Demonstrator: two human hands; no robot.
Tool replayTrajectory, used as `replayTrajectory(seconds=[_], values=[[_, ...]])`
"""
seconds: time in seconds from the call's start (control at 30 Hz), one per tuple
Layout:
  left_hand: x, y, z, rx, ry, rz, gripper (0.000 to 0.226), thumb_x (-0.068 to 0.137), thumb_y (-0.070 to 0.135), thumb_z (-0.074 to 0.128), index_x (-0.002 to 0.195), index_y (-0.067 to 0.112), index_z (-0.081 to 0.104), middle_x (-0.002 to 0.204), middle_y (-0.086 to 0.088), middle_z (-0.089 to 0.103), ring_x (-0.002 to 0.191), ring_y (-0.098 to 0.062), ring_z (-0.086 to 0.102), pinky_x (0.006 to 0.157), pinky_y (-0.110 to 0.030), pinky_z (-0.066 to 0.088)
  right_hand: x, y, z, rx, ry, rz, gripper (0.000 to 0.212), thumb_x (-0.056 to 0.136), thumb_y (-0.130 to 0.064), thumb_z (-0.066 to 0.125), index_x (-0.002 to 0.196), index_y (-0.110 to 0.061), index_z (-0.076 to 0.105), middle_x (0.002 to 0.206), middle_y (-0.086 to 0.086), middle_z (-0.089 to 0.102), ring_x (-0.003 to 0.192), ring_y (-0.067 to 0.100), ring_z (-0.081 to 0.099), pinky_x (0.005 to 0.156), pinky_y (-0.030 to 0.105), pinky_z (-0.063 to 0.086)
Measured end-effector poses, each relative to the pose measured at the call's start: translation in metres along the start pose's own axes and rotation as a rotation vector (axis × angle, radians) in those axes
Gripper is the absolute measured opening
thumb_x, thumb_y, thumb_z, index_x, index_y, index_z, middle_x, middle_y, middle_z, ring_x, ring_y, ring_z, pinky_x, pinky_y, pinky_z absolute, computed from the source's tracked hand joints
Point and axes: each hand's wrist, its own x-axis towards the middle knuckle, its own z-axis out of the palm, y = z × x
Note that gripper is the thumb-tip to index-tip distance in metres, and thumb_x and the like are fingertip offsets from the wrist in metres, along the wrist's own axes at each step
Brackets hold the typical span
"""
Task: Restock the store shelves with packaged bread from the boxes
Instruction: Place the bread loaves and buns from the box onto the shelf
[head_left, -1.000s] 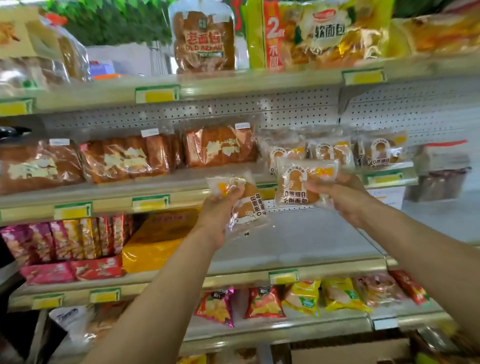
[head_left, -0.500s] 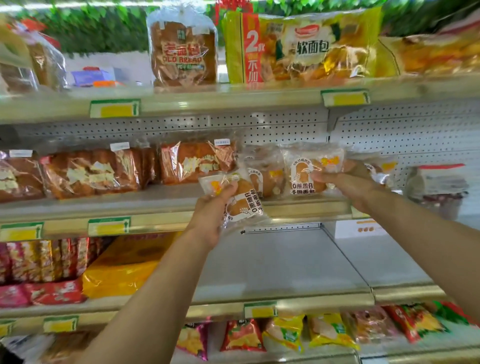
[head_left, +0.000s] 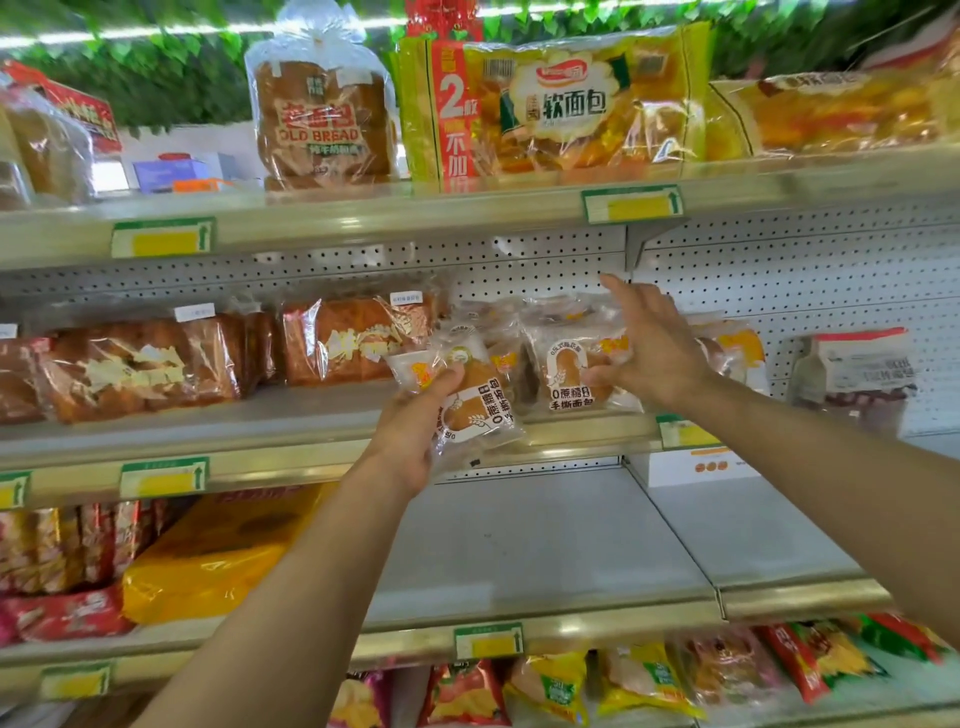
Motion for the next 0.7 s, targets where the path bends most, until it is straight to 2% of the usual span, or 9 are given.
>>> replayTrajectory(seconds=[0.07,0.13,0.2,0.27,0.47,0.6,0.7], values=[[-0.002,0.001,0.003,0.005,0.003,0.004,0.013,0.089,0.023,0.071,0.101,0.018,0.067,0.087,-0.005,0.077,0.066,-0.015,0.074,0.047,-0.027,0.055,0.000,0.000,-0.004,-0.219,-0.075,-0.223,0.099,0.077,-0.042,0.078,0.153,-0.041,0.014,0.159,-0.001,0.017,0.144,0.024,0.017,0.113,0.044,0.022],[-0.002,0.002,0.004,0.007,0.000,0.005,0.010,0.090,0.024,0.071,0.097,0.019,0.067,0.082,-0.003,0.077,0.066,-0.016,0.074,0.048,-0.031,0.057,0.001,0.000,-0.006,-0.353,-0.209,-0.361,0.089,0.082,-0.047,0.071,0.152,-0.043,0.016,0.161,-0.006,0.017,0.145,0.019,0.013,0.115,0.041,0.016],[-0.003,0.002,0.005,0.008,-0.005,0.007,0.007,0.090,0.024,0.070,0.094,0.020,0.067,0.077,-0.002,0.077,0.066,-0.017,0.074,0.051,-0.034,0.060,0.002,-0.001,-0.006,-0.419,-0.296,-0.370,0.089,0.083,-0.052,0.068,0.153,-0.040,0.015,0.160,-0.007,0.018,0.145,0.018,0.015,0.115,0.036,0.014],[-0.004,0.003,0.005,0.007,-0.009,0.012,0.008,0.090,0.024,0.070,0.095,0.020,0.066,0.077,-0.001,0.077,0.066,-0.017,0.074,0.052,-0.034,0.060,0.003,-0.004,-0.006,-0.444,-0.315,-0.362,0.094,0.082,-0.052,0.069,0.154,-0.037,0.011,0.160,-0.007,0.019,0.144,0.018,0.019,0.114,0.035,0.016],[-0.005,0.005,0.004,-0.012,0.000,0.016,0.010,0.089,0.024,0.071,0.097,0.021,0.065,0.077,-0.001,0.077,0.066,-0.016,0.074,0.051,-0.031,0.059,0.010,-0.005,0.001,-0.629,-0.189,-0.433,0.090,0.083,-0.047,0.069,0.154,-0.034,0.014,0.152,-0.002,0.034,0.135,0.019,0.035,0.104,0.036,0.028],[-0.006,0.005,0.004,-0.010,0.008,0.008,0.012,0.089,0.025,0.071,0.099,0.020,0.065,0.078,-0.002,0.077,0.066,-0.017,0.075,0.049,-0.032,0.058,0.013,-0.005,0.011,-0.694,-0.191,-0.453,0.088,0.084,-0.039,0.070,0.153,-0.031,0.016,0.148,0.002,0.036,0.133,0.022,0.037,0.101,0.036,0.029],[-0.006,0.006,0.000,-0.013,0.006,0.007,0.012,0.089,0.025,0.071,0.099,0.020,0.066,0.079,-0.003,0.077,0.066,-0.018,0.075,0.048,-0.032,0.057,0.012,0.002,0.017,-0.615,-0.253,-0.426,0.086,0.085,-0.033,0.071,0.152,-0.030,0.019,0.149,0.002,0.033,0.135,0.023,0.034,0.105,0.038,0.030]])
